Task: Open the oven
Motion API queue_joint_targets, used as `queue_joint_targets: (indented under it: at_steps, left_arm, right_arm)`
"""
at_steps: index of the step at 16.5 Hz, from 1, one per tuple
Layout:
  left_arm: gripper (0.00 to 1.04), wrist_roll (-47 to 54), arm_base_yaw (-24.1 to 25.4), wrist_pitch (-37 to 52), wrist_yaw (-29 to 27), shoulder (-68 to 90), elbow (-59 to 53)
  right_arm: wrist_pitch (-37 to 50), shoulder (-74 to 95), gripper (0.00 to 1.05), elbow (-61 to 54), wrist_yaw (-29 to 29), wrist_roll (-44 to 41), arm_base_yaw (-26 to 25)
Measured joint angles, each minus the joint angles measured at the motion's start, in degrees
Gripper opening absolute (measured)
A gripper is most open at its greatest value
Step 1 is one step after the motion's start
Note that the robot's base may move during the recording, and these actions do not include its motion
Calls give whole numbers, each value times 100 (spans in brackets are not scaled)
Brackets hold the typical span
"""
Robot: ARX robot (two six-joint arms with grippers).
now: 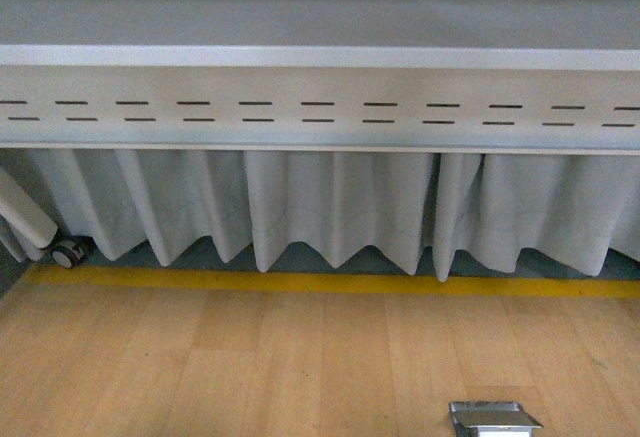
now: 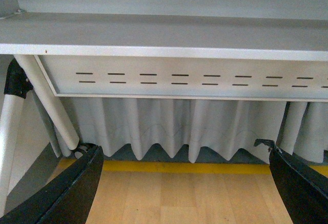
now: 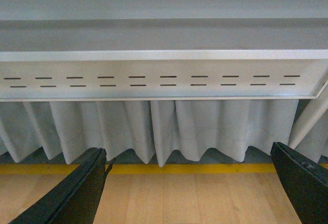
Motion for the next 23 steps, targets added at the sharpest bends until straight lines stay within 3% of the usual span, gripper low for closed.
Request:
queue_joint_targets:
  at_steps: [23]
  left_arm:
    - [98,20,0,4,0,0,0]
  right_arm:
    - [-9,-2,98,0,4,0,0]
